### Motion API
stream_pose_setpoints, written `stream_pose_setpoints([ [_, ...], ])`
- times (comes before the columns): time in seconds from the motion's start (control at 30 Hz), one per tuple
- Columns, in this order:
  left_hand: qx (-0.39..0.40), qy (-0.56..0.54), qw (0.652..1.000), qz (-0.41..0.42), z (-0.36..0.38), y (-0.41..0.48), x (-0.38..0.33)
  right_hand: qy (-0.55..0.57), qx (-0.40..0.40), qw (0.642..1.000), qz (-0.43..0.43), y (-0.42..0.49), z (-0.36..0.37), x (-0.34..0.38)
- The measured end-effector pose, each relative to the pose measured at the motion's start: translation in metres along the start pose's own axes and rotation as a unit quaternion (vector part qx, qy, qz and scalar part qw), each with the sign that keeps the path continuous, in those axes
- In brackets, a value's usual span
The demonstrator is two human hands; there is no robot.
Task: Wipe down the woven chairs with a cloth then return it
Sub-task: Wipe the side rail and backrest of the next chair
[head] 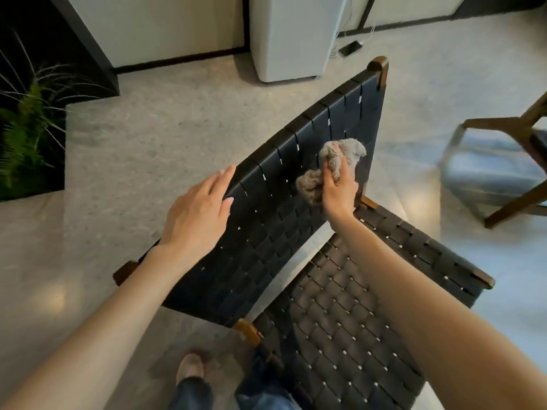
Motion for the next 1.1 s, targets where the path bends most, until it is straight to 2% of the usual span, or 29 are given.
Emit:
stream_pose_setpoints([
  [0.1,-0.014,0.016,1.0,0.0,0.001,-0.014,0.018,-0.007,0.024,1.0,-0.017,0.02,0.032,-0.008],
  [0.23,-0.012,0.02,1.0,-0.005,0.003,-0.042,0.042,0.049,-0.033,0.998,-0.021,0.001,0.065,-0.016],
  [0.3,-0.029,0.036,0.999,-0.011,0.002,-0.054,0.05,0.065,-0.03,0.997,-0.016,-0.028,0.078,-0.018],
  [0.53,-0.076,0.04,0.994,-0.073,0.011,-0.097,0.072,0.082,0.132,0.987,-0.038,-0.177,0.127,-0.032],
  [0.6,-0.098,0.0,0.99,-0.101,0.011,-0.111,0.076,0.069,0.169,0.983,-0.034,-0.21,0.135,-0.034],
  [0.67,-0.106,-0.083,0.982,-0.134,0.012,-0.124,0.081,0.053,0.194,0.979,-0.032,-0.227,0.136,-0.037],
  [0.83,-0.154,-0.181,0.966,-0.099,0.025,-0.157,0.085,0.009,0.221,0.973,-0.068,-0.235,0.128,-0.041],
  [0.9,-0.166,-0.246,0.948,-0.111,0.036,-0.166,0.089,-0.013,0.233,0.97,-0.074,-0.238,0.13,-0.042],
  [0.97,-0.174,-0.321,0.922,-0.129,0.045,-0.169,0.09,-0.016,0.219,0.973,-0.075,-0.239,0.133,-0.042],
  [1.1,-0.204,-0.373,0.896,-0.128,0.066,-0.174,0.085,-0.019,0.179,0.978,-0.103,-0.243,0.136,-0.049],
])
Point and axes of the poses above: each hand's wrist, its own y-axis towards the middle knuckle, its own z-axis out of the palm, x = y × z, the point moved 6 cm from there along y, towards the middle knuckle, and after that the axes turned 10 degrees about y, right-handed, at the moved point
